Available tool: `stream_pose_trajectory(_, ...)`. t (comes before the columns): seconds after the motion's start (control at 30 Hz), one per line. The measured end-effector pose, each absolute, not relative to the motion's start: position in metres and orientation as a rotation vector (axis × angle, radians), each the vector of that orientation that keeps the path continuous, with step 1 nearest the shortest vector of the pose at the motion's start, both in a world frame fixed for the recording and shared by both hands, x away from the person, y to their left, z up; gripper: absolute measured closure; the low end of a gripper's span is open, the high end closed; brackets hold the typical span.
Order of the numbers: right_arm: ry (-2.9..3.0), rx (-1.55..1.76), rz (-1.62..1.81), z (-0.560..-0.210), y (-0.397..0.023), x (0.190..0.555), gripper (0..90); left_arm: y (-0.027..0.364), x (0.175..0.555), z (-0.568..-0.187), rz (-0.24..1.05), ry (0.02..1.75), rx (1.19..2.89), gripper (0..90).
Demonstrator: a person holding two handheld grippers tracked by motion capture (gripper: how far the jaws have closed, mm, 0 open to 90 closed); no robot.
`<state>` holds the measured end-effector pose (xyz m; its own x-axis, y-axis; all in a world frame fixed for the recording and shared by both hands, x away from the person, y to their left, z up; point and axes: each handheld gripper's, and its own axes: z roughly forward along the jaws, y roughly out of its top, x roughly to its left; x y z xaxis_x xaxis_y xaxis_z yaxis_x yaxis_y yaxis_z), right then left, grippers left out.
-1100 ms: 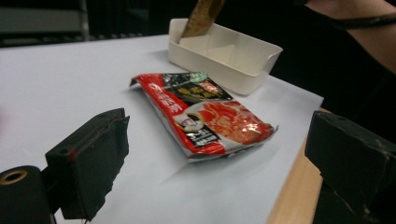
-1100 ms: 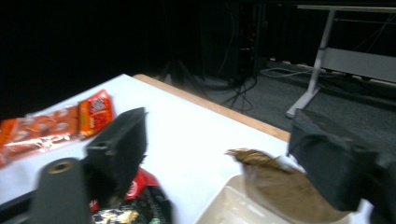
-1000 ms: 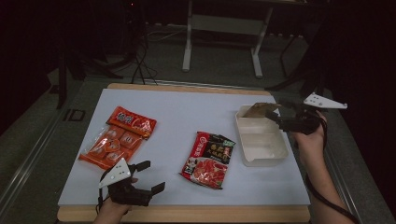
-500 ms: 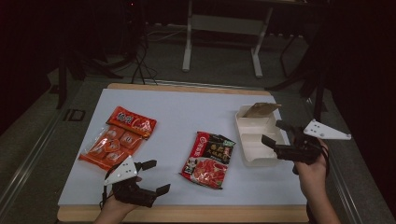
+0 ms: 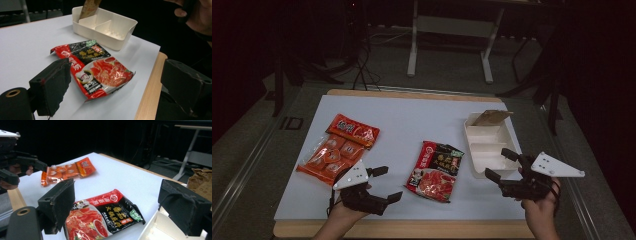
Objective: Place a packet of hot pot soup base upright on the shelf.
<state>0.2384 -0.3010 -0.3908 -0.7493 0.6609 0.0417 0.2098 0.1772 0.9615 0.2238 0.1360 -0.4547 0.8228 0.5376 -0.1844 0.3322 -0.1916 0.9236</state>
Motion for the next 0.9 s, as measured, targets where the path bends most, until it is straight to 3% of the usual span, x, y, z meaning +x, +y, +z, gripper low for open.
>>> stream_pose_trajectory(0.43,2.075,0.851,1.614,-0.406,-0.303,0.214,10.2,0.108,0.251,-0.446,0.224,0.668,1.853,9.9)
stream_pose_trajectory(0.63,2.084,0.847,1.620,-0.409,-0.304,0.207,10.2,0.091,0.270,-0.452,0.236,0.675,1.880,14.2)
stream_pose_trajectory(0.9,2.056,0.809,1.634,-0.406,-0.306,0.191,13.4,0.073,0.296,-0.459,0.241,0.706,1.914,14.7)
